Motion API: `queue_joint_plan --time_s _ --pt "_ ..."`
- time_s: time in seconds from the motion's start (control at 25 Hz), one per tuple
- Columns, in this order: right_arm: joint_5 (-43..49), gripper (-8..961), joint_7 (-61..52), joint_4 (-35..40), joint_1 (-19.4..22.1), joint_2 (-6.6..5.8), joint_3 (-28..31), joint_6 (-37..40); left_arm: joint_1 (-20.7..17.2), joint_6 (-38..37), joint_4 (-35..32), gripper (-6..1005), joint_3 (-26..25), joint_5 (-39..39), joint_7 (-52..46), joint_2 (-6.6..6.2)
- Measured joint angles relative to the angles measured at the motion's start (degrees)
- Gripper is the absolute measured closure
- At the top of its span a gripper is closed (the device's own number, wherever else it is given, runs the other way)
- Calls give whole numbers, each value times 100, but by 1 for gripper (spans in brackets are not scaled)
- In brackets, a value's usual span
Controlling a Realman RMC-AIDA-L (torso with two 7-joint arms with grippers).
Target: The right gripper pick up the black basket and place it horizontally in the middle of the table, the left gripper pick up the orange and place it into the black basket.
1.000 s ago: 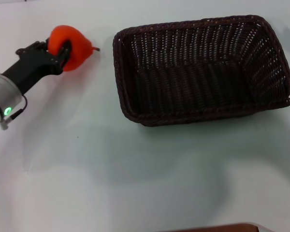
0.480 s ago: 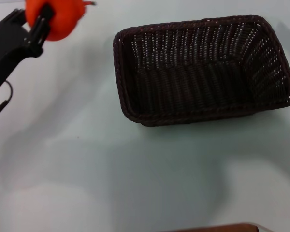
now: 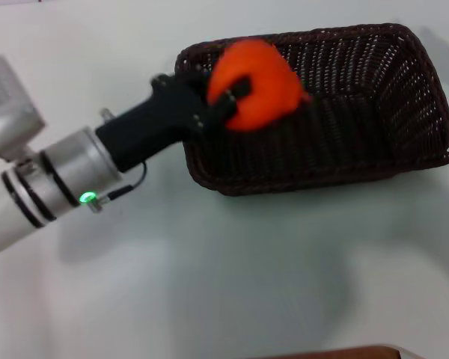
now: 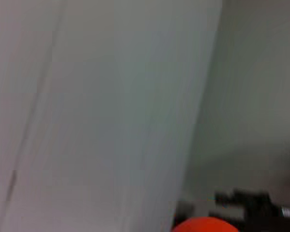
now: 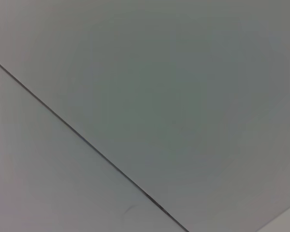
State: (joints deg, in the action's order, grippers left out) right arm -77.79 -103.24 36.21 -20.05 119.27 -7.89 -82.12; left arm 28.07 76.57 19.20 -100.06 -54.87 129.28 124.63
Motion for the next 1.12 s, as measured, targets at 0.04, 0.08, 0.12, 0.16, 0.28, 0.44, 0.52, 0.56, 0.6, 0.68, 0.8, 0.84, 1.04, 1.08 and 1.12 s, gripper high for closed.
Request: queue_joint_plan --time_s 0.04,0.08,0.12,0.16,0.28,0.44,0.52,0.56,0.6,0.68,0.8,0.84,1.04,1.08,1.12 --pt "0 297 18 -4 -15 -1 9 1 96 -117 -120 701 149 95 1 -1" --pt "-31 297 56 -32 -24 -1 21 1 177 -212 -208 669 305 200 3 0" --pt "-70 297 101 -69 -30 -2 32 1 217 -323 -239 636 490 349 11 0" --pt "-121 297 165 -133 -35 -4 38 1 250 -428 -247 603 668 488 16 0" --pt "-323 297 424 -303 -42 -10 42 6 130 -616 -96 544 850 811 71 -2" --pt "-521 297 719 -452 -27 -1 52 7 -392 -571 414 465 850 1107 446 -1" --pt "-672 297 867 -527 3 -1 56 -19 -639 -539 684 425 858 1174 524 -1" --pt "-735 297 940 -557 16 -1 59 -34 -752 -470 764 406 830 1236 560 0" --pt "-804 297 1020 -580 29 1 61 -49 -833 -404 804 386 798 1301 590 -2" --pt "-963 297 1236 -634 71 10 71 -95 -1083 -110 785 309 617 1656 793 -8" --pt "-1143 297 1675 -795 121 16 148 -177 -1442 332 527 194 142 2421 1276 -7" --pt "-1207 297 1844 -881 137 16 195 -223 -1547 487 358 156 -80 2700 1449 -3" --pt "-1589 297 2923 -1429 191 22 499 -508 -1732 995 -510 91 -1287 3361 1755 -36" --pt "-1654 297 3163 -1569 195 24 576 -576 -1766 1049 -624 93 -1557 3381 1823 -34" --pt "-1687 297 3371 -1671 199 25 642 -628 -1798 1094 -721 95 -1758 3394 1893 -33"
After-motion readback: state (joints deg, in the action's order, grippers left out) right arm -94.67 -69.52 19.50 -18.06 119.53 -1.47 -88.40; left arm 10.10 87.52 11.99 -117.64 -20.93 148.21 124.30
